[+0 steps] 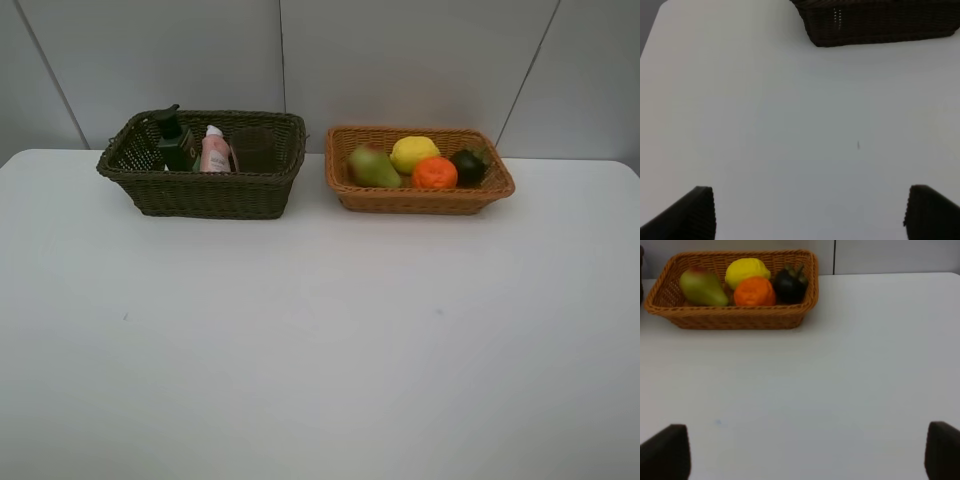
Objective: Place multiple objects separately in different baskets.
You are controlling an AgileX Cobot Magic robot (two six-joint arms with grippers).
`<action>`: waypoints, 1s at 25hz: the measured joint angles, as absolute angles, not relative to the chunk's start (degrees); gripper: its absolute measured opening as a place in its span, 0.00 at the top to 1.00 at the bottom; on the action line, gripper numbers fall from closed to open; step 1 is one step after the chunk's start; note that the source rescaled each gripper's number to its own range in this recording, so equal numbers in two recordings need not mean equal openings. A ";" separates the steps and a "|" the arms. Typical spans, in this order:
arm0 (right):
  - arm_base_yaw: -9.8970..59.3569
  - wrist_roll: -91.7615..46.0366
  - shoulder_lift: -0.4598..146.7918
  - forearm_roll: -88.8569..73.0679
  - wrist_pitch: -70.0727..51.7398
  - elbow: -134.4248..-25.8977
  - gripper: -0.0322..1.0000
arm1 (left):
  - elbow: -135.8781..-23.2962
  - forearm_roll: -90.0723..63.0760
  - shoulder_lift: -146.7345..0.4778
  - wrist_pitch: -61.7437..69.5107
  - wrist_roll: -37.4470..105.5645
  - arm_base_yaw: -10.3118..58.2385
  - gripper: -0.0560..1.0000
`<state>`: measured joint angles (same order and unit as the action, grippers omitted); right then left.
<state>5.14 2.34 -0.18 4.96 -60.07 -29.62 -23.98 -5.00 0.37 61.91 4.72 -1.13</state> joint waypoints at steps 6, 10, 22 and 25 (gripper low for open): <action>5.14 2.34 -0.18 4.96 -60.07 -29.62 0.00 | -23.98 -5.00 0.37 61.91 4.72 -1.13 0.00; 5.14 2.34 -0.18 4.96 -60.07 -29.62 0.00 | -23.98 -5.00 0.37 61.91 4.72 -1.13 0.00; 5.14 2.34 -0.18 4.96 -60.07 -29.62 0.00 | -23.98 -5.00 0.37 61.91 4.72 -1.13 0.00; 5.14 2.34 -0.18 4.96 -60.07 -29.62 0.00 | -23.98 -5.00 0.37 61.91 4.72 -1.13 0.00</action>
<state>5.14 2.34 -0.18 4.96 -60.07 -29.62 -23.98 -5.00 0.37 61.91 4.72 -1.13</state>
